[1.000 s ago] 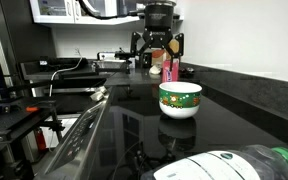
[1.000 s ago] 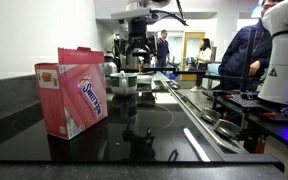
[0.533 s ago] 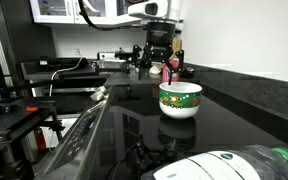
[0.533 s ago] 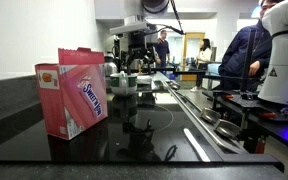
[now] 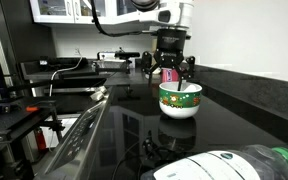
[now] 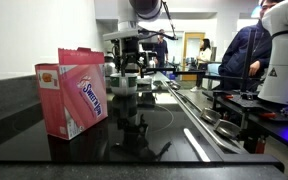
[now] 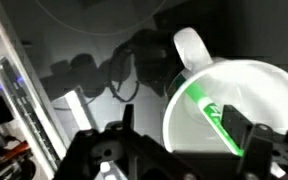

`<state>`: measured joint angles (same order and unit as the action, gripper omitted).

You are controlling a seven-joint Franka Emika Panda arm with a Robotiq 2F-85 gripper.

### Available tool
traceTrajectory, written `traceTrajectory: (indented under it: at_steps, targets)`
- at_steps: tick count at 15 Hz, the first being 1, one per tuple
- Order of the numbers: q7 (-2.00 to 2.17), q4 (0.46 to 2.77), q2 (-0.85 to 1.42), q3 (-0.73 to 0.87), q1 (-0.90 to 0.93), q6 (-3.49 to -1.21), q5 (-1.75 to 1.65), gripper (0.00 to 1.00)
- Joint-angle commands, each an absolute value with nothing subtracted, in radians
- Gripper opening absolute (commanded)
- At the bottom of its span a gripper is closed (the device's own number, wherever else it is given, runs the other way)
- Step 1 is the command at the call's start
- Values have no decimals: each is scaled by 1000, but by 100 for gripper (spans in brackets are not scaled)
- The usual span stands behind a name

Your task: Move the mug forward

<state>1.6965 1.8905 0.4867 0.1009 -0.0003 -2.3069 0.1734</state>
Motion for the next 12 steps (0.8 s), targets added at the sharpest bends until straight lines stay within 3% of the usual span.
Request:
traceTrajectory:
  at_steps: [1,2,3,5,6,12]
  targets:
    - [1712,1836,521,118,19,-2256,179,90]
    - [1713,1831,527,119,20,-2253,180,89]
    - [1713,1825,534,120,20,-2245,179,78]
    - [1704,1815,548,118,16,-2233,183,71]
    - [1708,1810,554,120,18,-2228,181,56]
    - [1716,1792,570,125,26,-2215,175,10]
